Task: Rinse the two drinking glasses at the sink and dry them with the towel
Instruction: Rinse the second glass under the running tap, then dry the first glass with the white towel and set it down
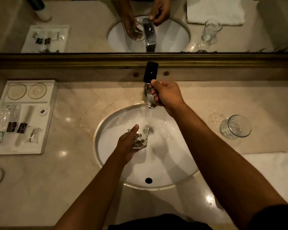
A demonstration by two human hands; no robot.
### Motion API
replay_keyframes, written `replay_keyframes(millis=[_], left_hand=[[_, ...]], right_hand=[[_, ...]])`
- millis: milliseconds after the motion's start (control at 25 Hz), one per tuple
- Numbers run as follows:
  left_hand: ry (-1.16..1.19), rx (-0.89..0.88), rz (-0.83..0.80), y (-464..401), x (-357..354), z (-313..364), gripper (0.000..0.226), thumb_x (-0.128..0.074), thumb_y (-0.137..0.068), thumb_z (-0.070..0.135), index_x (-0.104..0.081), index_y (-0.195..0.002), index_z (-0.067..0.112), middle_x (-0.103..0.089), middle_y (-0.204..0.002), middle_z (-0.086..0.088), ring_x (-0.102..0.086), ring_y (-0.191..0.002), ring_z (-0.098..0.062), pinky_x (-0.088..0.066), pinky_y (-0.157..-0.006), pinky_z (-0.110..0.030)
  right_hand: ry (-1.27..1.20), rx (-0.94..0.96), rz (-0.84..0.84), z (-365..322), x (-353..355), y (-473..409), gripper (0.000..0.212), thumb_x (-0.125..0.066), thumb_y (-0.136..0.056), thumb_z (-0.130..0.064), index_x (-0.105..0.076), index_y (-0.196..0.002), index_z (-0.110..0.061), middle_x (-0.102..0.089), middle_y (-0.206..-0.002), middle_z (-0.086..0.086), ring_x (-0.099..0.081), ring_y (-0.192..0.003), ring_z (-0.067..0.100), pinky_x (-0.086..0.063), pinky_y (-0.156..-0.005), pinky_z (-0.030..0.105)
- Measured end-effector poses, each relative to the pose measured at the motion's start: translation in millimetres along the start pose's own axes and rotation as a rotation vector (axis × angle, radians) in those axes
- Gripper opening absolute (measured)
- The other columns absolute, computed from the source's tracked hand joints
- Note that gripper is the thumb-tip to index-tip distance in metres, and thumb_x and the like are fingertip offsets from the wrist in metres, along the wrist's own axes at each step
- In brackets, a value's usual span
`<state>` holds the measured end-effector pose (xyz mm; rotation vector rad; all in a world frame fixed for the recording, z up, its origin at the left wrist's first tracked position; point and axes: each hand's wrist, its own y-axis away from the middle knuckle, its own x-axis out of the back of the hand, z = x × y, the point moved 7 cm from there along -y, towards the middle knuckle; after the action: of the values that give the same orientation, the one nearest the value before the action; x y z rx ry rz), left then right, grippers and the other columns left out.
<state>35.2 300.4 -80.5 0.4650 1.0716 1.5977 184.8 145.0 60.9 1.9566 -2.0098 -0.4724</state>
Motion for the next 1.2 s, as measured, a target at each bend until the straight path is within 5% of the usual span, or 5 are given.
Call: replay_keyframes(millis=[440,600,840,1000,1200], left_hand=[[0.068,-0.026,-0.003,24.0,-3.7,19.8,0.051,-0.068,-0.090,0.054,-0.053,-0.130,0.026,-0.069,-0.120,-0.022,-0.073,-0.096,-0.043,-0.059,-0.088,-0.059],[0.091,-0.089,-0.058,36.5,-20.8,27.8,0.057,-0.063,-0.091,0.057,-0.056,-0.126,0.013,-0.072,-0.120,-0.023,-0.073,-0.103,-0.041,-0.061,-0.083,-0.052],[0.018,-0.116,-0.143,59.3,-50.6,21.9,0.059,-0.059,-0.094,0.055,-0.062,-0.129,0.008,-0.074,-0.118,-0.022,-0.073,-0.107,-0.039,-0.056,-0.096,-0.056],[-0.271,-0.138,-0.182,81.8,-67.8,13.5,0.054,-0.051,-0.096,0.062,-0.070,-0.119,0.016,-0.077,-0.112,-0.012,-0.073,-0.106,-0.029,-0.058,-0.093,-0.051],[-0.754,-0.583,-0.111,112.7,-85.7,35.7,0.026,-0.058,-0.103,0.031,-0.076,-0.095,0.013,-0.072,-0.095,0.001,-0.065,-0.078,-0.012,-0.047,-0.062,-0.023]], right_hand=[[0.279,0.009,0.130,15.2,5.9,19.5,0.037,-0.060,-0.097,-0.037,-0.068,-0.070,-0.012,-0.064,-0.063,0.003,-0.054,-0.050,0.012,-0.045,-0.050,0.027],[0.398,-0.057,0.066,70.2,4.9,69.3,0.036,-0.063,-0.090,-0.053,-0.070,-0.095,-0.018,-0.073,-0.089,-0.004,-0.066,-0.083,0.012,-0.051,-0.078,0.031],[0.405,-0.012,-0.067,98.2,18.1,119.6,0.067,-0.080,-0.080,-0.035,-0.049,-0.138,-0.030,-0.066,-0.116,-0.009,-0.065,-0.100,0.008,-0.045,-0.074,0.009],[0.426,0.111,0.064,92.6,47.9,138.3,0.069,-0.083,-0.076,-0.036,-0.052,-0.138,-0.030,-0.065,-0.112,-0.016,-0.065,-0.096,0.001,-0.045,-0.077,0.006],[0.427,0.083,0.050,108.1,86.5,160.7,0.068,-0.087,-0.071,-0.031,-0.057,-0.132,-0.029,-0.068,-0.109,-0.012,-0.065,-0.090,-0.001,-0.047,-0.075,0.009]])
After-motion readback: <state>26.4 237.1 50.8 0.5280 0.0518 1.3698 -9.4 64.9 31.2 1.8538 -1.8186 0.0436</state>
